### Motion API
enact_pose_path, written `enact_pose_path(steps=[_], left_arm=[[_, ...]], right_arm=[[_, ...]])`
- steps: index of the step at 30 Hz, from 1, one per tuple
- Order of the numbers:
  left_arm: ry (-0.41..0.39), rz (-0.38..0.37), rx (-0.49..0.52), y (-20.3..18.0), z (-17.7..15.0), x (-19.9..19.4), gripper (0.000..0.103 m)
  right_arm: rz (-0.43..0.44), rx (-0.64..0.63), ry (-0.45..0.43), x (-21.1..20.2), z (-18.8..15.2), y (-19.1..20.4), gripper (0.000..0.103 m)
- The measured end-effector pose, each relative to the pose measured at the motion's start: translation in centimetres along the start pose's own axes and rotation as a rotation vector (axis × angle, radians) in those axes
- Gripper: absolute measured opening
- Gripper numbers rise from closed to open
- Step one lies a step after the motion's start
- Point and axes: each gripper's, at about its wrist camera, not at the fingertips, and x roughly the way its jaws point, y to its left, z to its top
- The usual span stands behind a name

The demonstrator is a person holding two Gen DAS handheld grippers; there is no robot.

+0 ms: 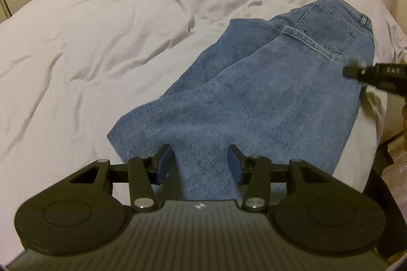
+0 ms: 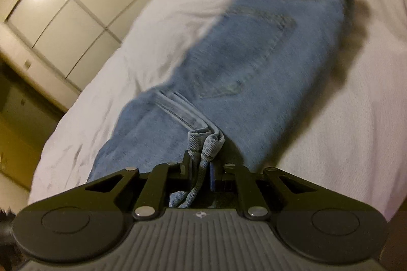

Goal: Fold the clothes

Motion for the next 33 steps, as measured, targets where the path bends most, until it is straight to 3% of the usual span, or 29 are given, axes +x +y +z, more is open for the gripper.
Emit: enact_pose_path(steps=[4, 9, 11, 14, 33], left_arm=[[-0.009, -0.037, 0.041, -0.7, 2.3, 0.2, 0.043], [-0.02, -0.092, 0.145, -3.7, 5.9, 1.6, 0.043], [-0.001, -0.056, 0.19, -5.2, 6.7, 2.9, 0.043], [0.023, -0.018, 0.215, -6.3, 7.0, 4.4, 0.044], [0.04, -0.017, 0.21, -6.9, 7.5, 6.2, 0.045]], right_arm=[[0.054, -0.086, -0.099, -2.1, 2.3, 0.7, 0.007], [-0.042, -0.075, -0.166, -3.0, 7.1, -4.4, 0.007], [-0.081, 0.002, -0.124, -1.8, 8.3, -7.8, 0.007], [-0.067, 0.059, -0.069, -0.6, 8.6, -10.7, 0.006], [-0.064, -0.02, -0.053, -0.9, 9.0, -10.5, 0.006]])
